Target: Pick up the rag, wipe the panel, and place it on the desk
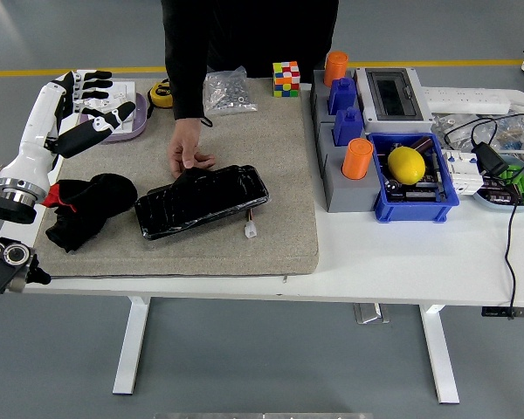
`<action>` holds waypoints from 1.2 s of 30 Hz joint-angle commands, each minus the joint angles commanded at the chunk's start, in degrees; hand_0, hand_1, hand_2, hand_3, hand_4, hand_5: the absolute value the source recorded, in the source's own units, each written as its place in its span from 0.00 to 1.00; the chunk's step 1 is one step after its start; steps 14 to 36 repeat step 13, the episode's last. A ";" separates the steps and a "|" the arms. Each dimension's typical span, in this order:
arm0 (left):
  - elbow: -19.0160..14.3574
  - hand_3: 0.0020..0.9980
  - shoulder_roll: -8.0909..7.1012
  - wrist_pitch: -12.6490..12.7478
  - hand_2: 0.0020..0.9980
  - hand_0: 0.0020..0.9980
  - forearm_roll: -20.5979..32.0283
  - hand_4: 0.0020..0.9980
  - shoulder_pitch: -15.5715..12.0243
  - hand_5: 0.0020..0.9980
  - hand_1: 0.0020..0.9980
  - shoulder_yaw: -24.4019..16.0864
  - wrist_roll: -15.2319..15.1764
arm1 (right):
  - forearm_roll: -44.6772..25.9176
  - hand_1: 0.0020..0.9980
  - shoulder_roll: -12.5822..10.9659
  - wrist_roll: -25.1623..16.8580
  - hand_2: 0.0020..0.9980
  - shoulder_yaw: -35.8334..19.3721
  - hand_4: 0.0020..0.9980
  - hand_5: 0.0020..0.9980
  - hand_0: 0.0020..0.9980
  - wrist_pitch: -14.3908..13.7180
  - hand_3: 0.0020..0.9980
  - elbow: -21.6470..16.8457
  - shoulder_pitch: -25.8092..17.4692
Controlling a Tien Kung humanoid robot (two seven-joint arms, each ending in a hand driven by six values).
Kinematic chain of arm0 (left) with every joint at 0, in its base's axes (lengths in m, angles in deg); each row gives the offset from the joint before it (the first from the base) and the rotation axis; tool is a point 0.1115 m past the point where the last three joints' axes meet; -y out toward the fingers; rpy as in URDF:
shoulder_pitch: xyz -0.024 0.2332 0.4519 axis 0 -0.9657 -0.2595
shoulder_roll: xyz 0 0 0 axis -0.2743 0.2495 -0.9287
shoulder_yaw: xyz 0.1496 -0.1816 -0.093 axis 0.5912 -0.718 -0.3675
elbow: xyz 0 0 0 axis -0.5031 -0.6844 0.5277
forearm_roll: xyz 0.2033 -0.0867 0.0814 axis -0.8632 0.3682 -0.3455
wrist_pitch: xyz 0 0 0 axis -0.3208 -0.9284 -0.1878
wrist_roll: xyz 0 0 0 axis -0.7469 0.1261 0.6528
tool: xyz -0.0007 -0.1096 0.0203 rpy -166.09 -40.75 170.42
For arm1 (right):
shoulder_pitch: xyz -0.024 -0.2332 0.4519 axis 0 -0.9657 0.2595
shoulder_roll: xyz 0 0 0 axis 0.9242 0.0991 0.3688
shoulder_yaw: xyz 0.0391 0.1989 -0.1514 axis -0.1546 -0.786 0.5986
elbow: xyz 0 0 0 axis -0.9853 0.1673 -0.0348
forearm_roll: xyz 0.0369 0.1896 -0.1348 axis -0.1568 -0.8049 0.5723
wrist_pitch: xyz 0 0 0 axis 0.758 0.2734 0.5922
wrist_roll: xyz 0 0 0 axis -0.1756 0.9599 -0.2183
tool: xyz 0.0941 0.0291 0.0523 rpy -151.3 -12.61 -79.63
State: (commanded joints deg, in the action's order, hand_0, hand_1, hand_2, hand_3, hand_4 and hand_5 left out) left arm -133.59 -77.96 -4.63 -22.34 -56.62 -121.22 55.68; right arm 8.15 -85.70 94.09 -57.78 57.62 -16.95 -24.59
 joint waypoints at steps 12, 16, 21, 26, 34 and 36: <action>0.88 0.59 1.57 -3.13 0.62 0.46 25.65 0.87 -1.90 0.43 0.64 -0.22 -7.92 | -0.10 0.46 0.12 0.03 0.64 0.12 1.00 0.70 0.70 -0.02 0.62 -0.03 -0.14; 0.87 0.59 1.72 -3.34 0.62 0.46 26.73 0.87 -2.12 0.43 0.64 -0.35 -8.18 | -0.19 0.46 0.13 0.01 0.64 0.21 1.00 0.70 0.70 -0.05 0.62 -0.03 -0.10; 0.87 0.59 1.72 -3.34 0.62 0.46 26.73 0.87 -2.12 0.43 0.64 -0.35 -8.18 | -0.19 0.46 0.13 0.01 0.64 0.21 1.00 0.70 0.70 -0.05 0.62 -0.03 -0.10; 0.87 0.59 1.72 -3.34 0.62 0.46 26.73 0.87 -2.12 0.43 0.64 -0.35 -8.18 | -0.19 0.46 0.13 0.01 0.64 0.21 1.00 0.70 0.70 -0.05 0.62 -0.03 -0.10; 0.87 0.59 1.72 -3.34 0.62 0.46 26.73 0.87 -2.12 0.43 0.64 -0.35 -8.18 | -0.19 0.46 0.13 0.01 0.64 0.21 1.00 0.70 0.70 -0.05 0.62 -0.03 -0.10; 0.87 0.59 1.72 -3.34 0.62 0.46 26.73 0.87 -2.12 0.43 0.64 -0.35 -8.18 | -0.19 0.46 0.13 0.01 0.64 0.21 1.00 0.70 0.70 -0.05 0.62 -0.03 -0.10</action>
